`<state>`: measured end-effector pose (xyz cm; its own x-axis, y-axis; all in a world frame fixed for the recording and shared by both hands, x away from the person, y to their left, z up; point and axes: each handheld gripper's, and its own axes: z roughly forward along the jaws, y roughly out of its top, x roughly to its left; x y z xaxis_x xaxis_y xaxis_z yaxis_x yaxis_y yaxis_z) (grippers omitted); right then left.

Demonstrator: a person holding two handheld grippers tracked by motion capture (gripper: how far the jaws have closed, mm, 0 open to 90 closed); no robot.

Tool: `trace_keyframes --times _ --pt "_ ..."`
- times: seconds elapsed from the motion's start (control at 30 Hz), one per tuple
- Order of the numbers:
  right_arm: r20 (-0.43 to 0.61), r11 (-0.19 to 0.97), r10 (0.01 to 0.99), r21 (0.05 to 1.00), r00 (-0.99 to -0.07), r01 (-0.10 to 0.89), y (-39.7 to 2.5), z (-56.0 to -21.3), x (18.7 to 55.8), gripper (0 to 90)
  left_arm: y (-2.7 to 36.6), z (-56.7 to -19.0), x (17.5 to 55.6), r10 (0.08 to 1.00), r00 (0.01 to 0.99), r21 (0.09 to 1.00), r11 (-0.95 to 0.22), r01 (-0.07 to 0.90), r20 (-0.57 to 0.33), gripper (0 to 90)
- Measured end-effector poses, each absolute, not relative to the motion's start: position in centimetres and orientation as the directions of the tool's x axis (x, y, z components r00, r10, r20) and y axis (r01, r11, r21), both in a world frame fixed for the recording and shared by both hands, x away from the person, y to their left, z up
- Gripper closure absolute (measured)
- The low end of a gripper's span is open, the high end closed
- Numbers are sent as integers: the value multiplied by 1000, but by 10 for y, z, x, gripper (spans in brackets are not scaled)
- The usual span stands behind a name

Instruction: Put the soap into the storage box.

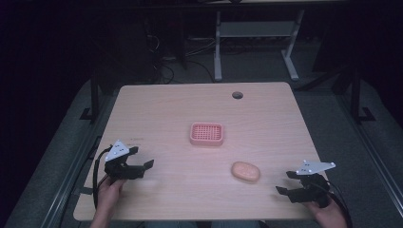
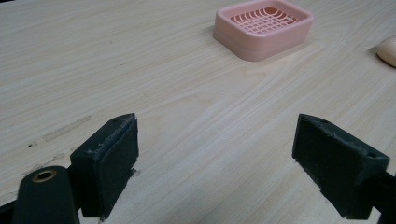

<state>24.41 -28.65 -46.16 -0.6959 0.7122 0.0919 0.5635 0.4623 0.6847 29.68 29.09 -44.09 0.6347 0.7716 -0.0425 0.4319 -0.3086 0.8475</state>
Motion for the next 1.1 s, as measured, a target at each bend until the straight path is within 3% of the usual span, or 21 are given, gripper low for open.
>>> trace_keyframes --times 0.47,1.1 --pt "91 487 688 676 -720 552 -276 -460 246 265 293 -441 296 774 631 848 -307 432 -41 143" --pt "11 601 639 616 -769 509 -255 -432 262 262 292 -441 294 772 635 852 -306 425 -39 143"
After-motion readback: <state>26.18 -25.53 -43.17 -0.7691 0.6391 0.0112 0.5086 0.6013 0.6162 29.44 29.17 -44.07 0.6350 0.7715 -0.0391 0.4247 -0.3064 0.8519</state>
